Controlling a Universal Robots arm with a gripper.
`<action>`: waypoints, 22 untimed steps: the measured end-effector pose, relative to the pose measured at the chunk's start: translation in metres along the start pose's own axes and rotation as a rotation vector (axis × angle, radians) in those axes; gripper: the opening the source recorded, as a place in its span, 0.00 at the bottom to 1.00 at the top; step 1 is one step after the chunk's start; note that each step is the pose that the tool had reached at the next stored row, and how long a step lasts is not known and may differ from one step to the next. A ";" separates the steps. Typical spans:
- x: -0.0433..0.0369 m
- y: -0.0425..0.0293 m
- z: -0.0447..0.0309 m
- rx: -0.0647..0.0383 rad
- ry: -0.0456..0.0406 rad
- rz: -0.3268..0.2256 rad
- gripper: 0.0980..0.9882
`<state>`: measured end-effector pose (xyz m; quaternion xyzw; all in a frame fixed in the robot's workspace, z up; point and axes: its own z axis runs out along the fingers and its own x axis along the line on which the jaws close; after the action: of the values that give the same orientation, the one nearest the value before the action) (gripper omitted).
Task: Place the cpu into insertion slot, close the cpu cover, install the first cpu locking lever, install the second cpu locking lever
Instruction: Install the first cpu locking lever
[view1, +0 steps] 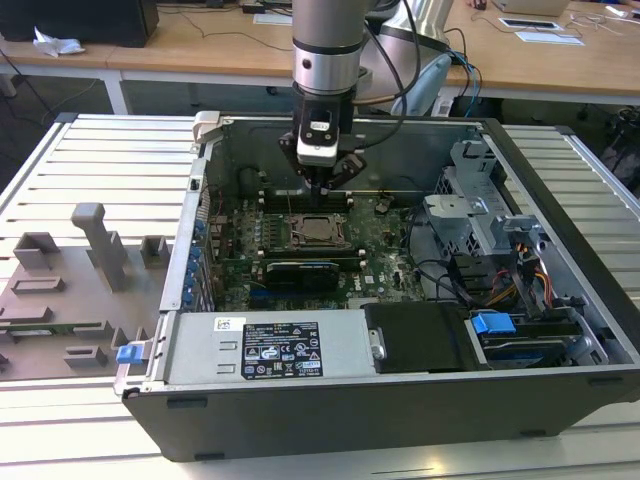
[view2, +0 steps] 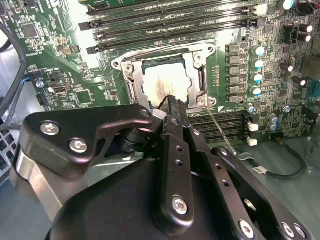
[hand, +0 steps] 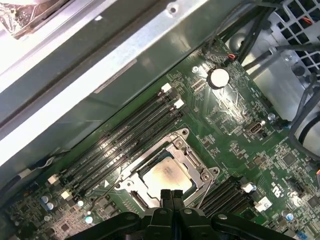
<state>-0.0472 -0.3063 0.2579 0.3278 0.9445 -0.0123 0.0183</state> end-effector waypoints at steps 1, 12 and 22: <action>0.0000 0.0000 0.0000 -0.001 -0.0001 -0.012 0.01; 0.0000 0.0000 0.0000 -0.004 -0.0011 -0.101 0.01; 0.0000 0.0000 0.0000 -0.008 -0.0020 -0.179 0.01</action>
<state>-0.0472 -0.3063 0.2578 0.2422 0.9700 -0.0106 0.0193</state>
